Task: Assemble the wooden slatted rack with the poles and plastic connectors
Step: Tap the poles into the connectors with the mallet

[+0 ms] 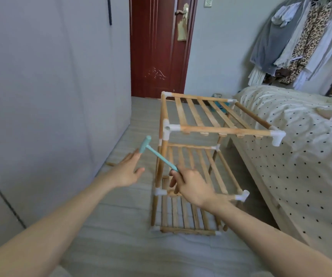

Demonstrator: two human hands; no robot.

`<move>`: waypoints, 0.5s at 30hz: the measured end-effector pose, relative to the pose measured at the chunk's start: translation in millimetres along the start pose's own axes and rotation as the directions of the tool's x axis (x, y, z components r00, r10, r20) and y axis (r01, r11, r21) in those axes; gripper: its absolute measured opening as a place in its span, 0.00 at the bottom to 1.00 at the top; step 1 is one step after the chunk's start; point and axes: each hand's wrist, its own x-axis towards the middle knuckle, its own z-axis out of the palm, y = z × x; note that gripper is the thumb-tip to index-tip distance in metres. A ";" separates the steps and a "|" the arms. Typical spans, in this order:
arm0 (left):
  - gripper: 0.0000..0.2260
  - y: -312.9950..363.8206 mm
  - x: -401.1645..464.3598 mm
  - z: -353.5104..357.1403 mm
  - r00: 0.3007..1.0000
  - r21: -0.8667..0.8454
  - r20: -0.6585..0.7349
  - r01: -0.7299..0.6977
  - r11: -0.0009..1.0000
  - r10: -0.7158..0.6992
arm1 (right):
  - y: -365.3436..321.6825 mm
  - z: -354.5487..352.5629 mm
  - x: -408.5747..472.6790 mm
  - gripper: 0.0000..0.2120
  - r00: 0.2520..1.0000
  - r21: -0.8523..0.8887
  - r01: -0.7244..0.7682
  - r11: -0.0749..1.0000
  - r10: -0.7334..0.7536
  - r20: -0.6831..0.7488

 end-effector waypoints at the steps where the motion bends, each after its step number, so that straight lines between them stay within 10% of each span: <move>1: 0.29 -18.0 -8.2 0.7 0.998 0.010 0.049 0.035 0.999 -0.035 | -9.2 14.4 7.4 0.09 0.999 0.012 0.012 1.000 -0.012 0.048; 15: 0.27 -271.7 50.2 117.9 0.911 0.024 0.238 0.342 0.939 -0.338 | 26.8 256.0 212.7 0.14 0.814 0.332 -0.575 0.748 0.566 0.134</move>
